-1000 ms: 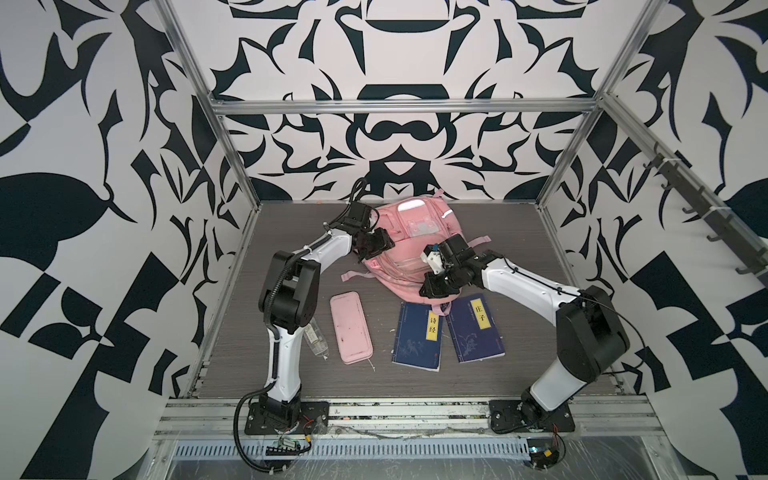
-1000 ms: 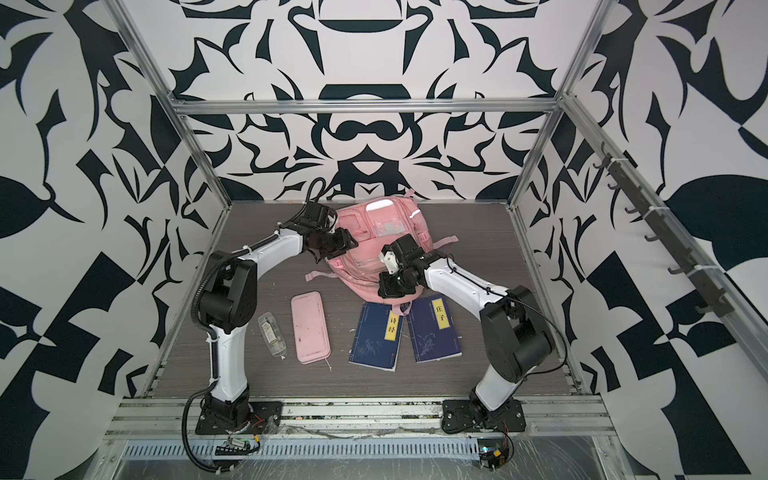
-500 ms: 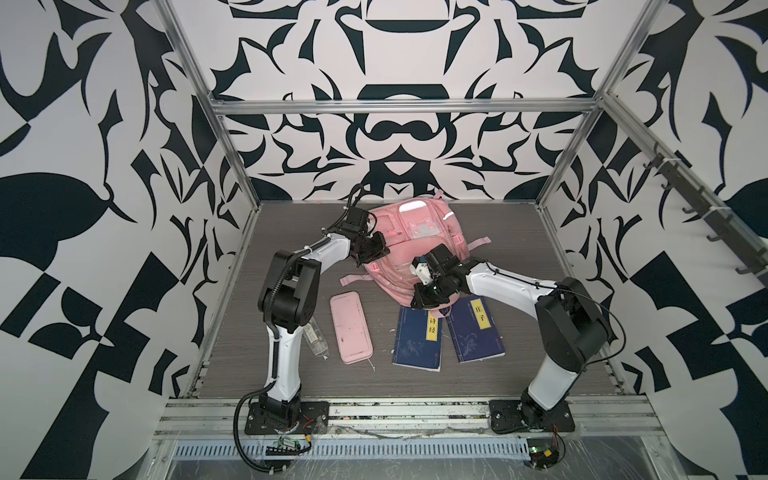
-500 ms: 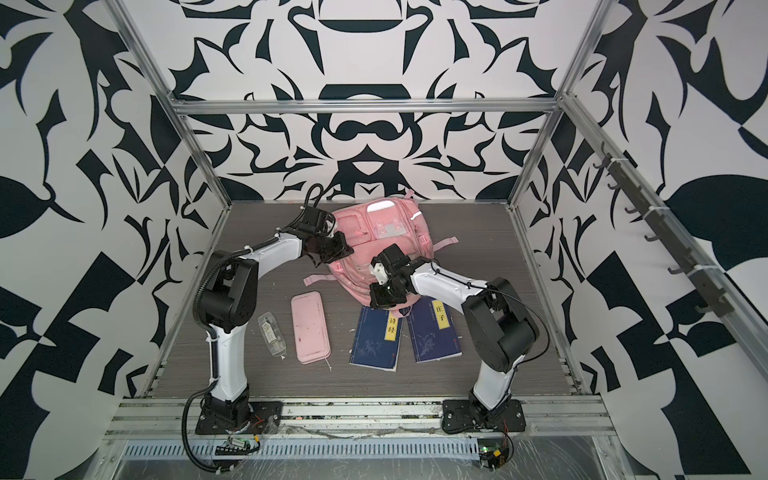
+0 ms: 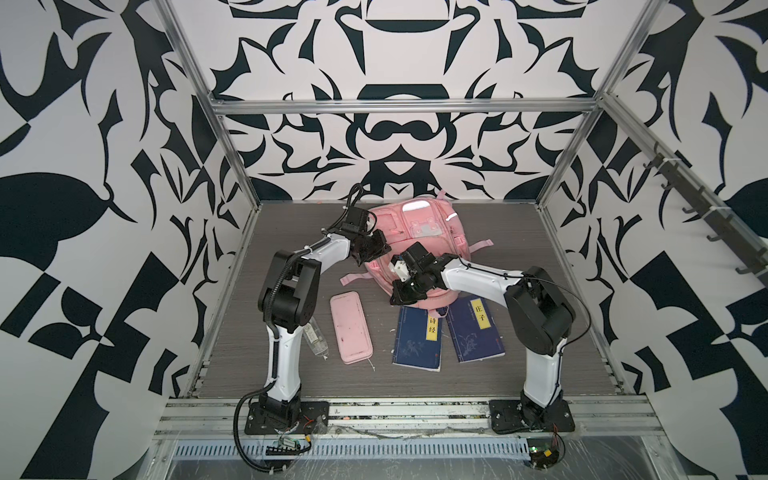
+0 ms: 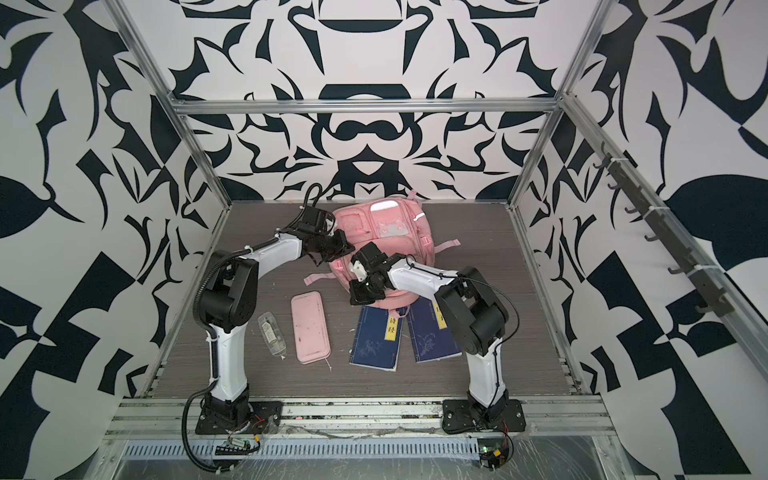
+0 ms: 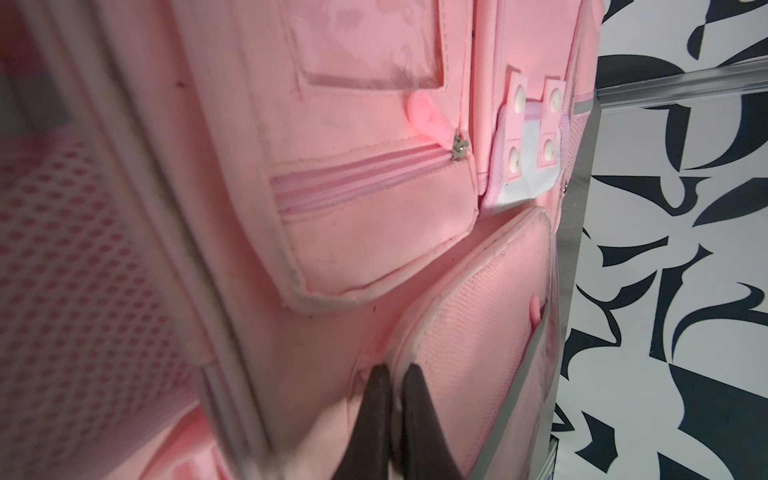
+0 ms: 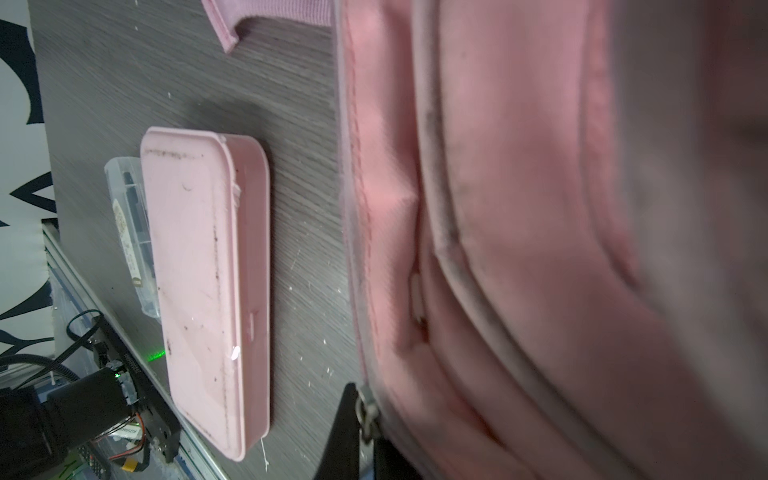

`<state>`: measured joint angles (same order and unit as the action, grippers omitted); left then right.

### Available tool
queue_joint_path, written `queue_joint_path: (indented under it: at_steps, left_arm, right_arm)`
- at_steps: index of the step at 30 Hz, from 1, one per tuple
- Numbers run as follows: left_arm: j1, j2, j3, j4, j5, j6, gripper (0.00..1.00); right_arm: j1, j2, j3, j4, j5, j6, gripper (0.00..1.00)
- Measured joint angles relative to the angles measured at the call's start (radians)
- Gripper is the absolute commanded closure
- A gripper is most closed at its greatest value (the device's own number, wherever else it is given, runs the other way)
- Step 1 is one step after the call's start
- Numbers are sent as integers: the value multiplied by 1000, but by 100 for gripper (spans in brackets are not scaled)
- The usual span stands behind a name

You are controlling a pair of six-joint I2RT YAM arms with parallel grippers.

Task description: Pack the student bag

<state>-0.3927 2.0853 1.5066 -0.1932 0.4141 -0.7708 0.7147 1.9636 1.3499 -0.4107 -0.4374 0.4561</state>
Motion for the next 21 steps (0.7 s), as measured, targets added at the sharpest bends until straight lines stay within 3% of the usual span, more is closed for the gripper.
queue_joint_path:
  at_steps: [4, 7, 15, 21]
  left_arm:
    - [13, -6, -9, 6, 2, 6, 60]
    - [35, -33, -40, 8, 2, 13, 52]
    - [124, -89, -56, -13, -32, 47, 49]
    - [120, -40, 8, -44, -51, 68, 50]
  right_arm:
    - [5, 13, 6, 12, 1, 6, 100]
    - [4, -8, -6, 22, 5, 5, 100]
    - [-18, -148, -137, 31, 32, -23, 100]
    - [-60, -251, -225, 5, 37, -46, 100]
